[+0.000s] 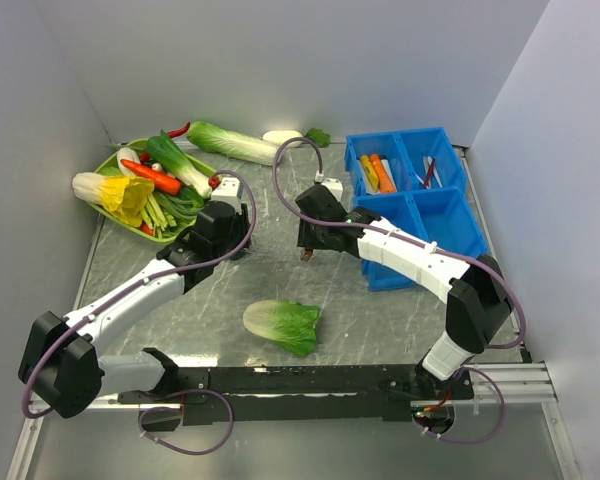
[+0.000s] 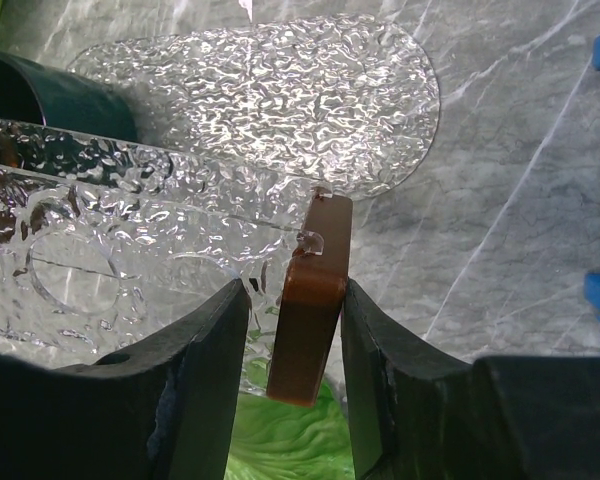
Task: Prepare toiletry sets of a toothbrush and toothpaste on the tray
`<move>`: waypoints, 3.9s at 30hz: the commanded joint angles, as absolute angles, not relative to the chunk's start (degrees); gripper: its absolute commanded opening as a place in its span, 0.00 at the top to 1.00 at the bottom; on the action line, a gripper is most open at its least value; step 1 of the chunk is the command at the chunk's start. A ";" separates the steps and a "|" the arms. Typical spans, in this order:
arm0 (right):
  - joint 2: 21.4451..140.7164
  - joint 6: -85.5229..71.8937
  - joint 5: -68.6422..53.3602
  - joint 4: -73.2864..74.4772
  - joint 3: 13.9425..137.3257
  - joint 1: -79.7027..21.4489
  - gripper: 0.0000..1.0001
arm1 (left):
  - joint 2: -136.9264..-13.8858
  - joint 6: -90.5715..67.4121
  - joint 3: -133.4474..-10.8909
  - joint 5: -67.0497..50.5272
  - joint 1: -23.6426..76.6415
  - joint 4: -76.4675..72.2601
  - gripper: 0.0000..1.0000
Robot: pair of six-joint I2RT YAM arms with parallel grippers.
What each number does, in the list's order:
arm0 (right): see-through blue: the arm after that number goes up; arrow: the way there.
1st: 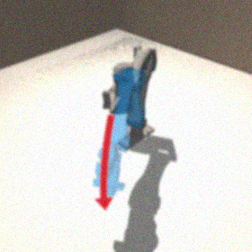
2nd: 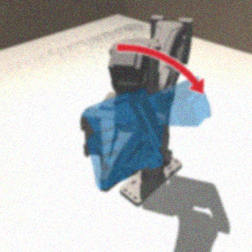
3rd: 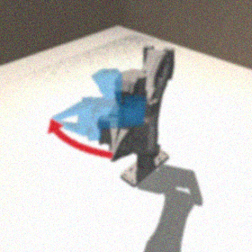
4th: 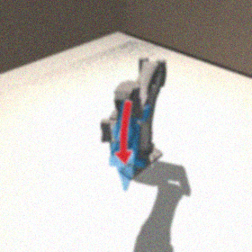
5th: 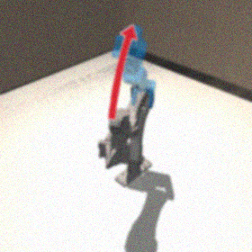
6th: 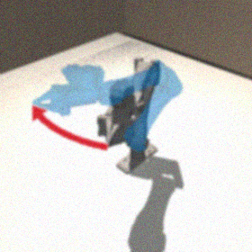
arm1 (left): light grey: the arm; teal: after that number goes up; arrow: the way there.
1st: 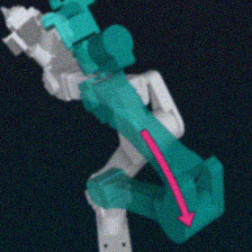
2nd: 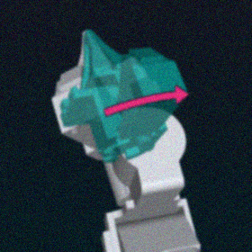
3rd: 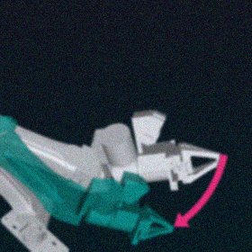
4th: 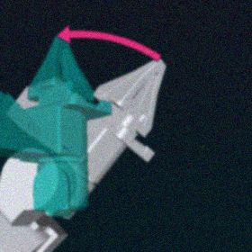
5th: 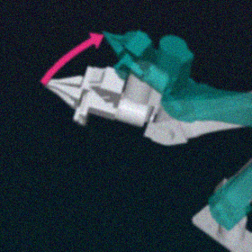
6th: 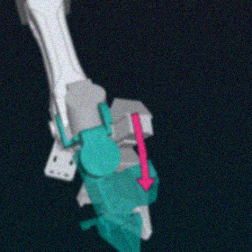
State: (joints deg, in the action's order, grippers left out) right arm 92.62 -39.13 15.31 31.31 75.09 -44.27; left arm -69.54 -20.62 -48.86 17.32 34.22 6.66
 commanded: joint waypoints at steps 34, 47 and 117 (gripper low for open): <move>86.57 -33.50 11.87 20.30 70.84 -36.74 1.00 | -65.30 -21.27 -48.87 9.40 36.21 -3.78 0.24; 90.96 -24.00 3.44 24.96 75.40 -32.70 1.00 | -53.01 -15.65 -44.74 16.61 36.21 -7.64 0.04; 112.85 -23.11 4.13 36.30 93.61 -34.28 1.00 | -51.59 -13.80 -45.26 15.82 36.21 -7.29 0.04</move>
